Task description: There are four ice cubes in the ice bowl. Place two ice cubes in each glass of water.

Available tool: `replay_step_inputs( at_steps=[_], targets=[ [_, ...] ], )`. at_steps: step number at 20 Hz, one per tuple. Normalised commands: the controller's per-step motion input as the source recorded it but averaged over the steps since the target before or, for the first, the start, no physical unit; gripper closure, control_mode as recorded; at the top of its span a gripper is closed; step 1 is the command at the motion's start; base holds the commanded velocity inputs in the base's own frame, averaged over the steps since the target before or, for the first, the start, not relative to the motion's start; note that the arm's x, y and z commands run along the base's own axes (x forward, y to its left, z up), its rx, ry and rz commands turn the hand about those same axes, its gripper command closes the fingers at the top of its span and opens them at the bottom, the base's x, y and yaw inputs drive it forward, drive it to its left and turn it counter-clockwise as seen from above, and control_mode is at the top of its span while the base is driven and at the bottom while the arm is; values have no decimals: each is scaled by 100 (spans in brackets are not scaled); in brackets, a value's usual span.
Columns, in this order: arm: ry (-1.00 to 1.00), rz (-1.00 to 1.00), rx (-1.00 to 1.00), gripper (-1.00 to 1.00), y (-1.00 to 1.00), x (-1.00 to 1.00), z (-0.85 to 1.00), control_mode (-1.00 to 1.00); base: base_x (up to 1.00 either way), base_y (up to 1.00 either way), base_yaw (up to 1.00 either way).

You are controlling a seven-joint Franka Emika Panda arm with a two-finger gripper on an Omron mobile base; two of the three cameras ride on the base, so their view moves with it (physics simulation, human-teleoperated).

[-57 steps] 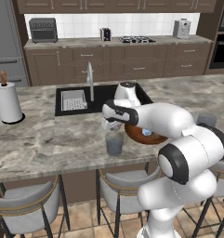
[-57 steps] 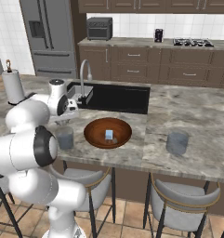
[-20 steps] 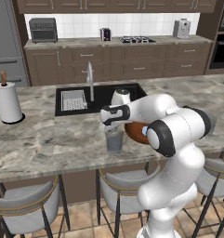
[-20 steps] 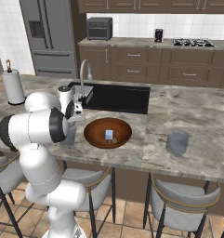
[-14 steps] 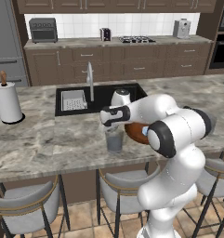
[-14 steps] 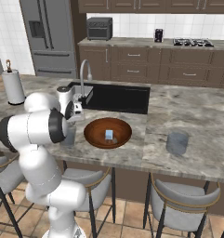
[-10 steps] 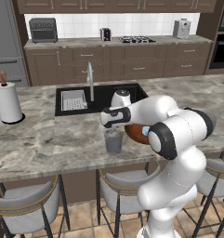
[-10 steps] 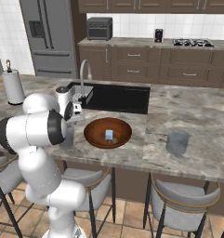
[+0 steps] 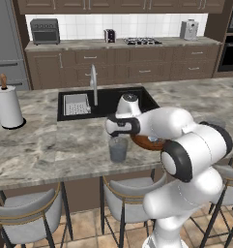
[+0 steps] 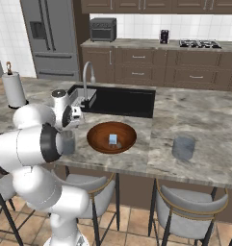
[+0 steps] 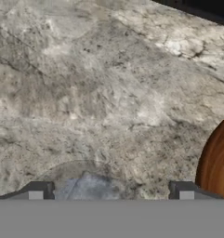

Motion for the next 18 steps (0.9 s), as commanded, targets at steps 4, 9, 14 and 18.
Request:
replay_step_inputs(
  at_steps=[4,9,14,18],
  targets=[
    [-5,-3,0,-100,0,-40,32,-100,0,0,0],
    [-4,-3,2,-100,0,-35,47,-100,0,0,0],
    [1,-4,12,-100,-15,-35,70,-100,0,0,0],
    [16,-12,13,-100,-49,-36,43,-100,0,0,0]
  ],
)
